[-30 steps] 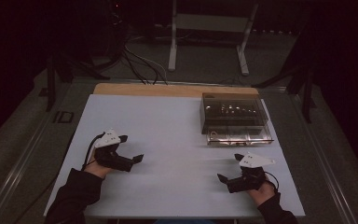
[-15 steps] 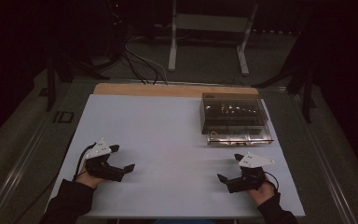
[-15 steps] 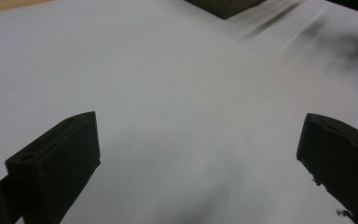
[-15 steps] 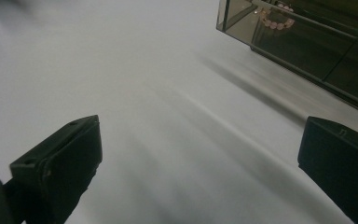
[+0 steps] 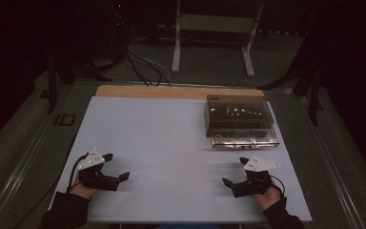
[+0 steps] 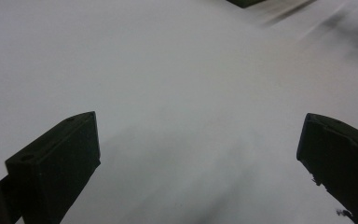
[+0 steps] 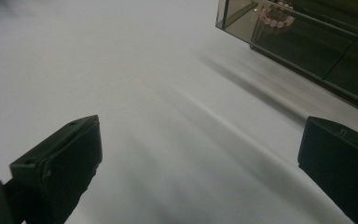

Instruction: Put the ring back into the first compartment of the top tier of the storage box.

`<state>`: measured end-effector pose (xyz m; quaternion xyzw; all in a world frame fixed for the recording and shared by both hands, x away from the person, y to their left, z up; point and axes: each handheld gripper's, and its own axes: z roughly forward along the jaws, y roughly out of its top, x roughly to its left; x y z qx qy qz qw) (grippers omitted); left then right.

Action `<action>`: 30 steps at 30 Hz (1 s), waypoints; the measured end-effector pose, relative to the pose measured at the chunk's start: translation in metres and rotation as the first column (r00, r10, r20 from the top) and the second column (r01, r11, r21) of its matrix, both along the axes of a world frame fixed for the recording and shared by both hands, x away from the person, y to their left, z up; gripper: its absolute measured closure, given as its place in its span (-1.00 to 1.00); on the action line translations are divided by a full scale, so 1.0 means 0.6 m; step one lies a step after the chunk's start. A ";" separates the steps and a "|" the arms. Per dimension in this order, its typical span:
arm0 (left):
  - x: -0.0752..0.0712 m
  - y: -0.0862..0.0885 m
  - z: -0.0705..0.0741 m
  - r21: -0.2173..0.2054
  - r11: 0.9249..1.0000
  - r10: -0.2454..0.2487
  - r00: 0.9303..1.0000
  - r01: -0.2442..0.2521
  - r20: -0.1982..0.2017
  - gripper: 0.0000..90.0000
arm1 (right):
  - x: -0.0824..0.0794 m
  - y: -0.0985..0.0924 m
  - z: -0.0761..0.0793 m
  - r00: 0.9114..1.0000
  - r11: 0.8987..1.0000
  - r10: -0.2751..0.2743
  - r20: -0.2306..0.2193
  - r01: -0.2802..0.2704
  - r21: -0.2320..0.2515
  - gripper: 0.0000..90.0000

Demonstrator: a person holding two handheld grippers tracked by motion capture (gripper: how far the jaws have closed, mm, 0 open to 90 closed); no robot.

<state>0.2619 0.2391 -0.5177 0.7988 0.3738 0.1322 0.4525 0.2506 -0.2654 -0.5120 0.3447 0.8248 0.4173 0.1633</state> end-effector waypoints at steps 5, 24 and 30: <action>-0.004 0.000 0.000 -0.006 1.000 0.004 1.000 -0.004 0.021 -0.98 | 0.001 0.000 0.000 1.000 1.000 0.001 0.002 -0.001 0.001 -1.00; -0.006 -0.007 -0.006 -0.023 0.999 -0.044 0.999 0.044 0.010 -0.98 | 0.008 0.005 -0.007 1.000 1.000 0.010 -0.010 -0.010 -0.004 -1.00; -0.006 -0.006 -0.006 -0.021 0.999 -0.040 0.999 0.040 0.006 -0.98 | 0.008 0.005 -0.007 1.000 1.000 0.014 -0.008 -0.014 -0.007 -1.00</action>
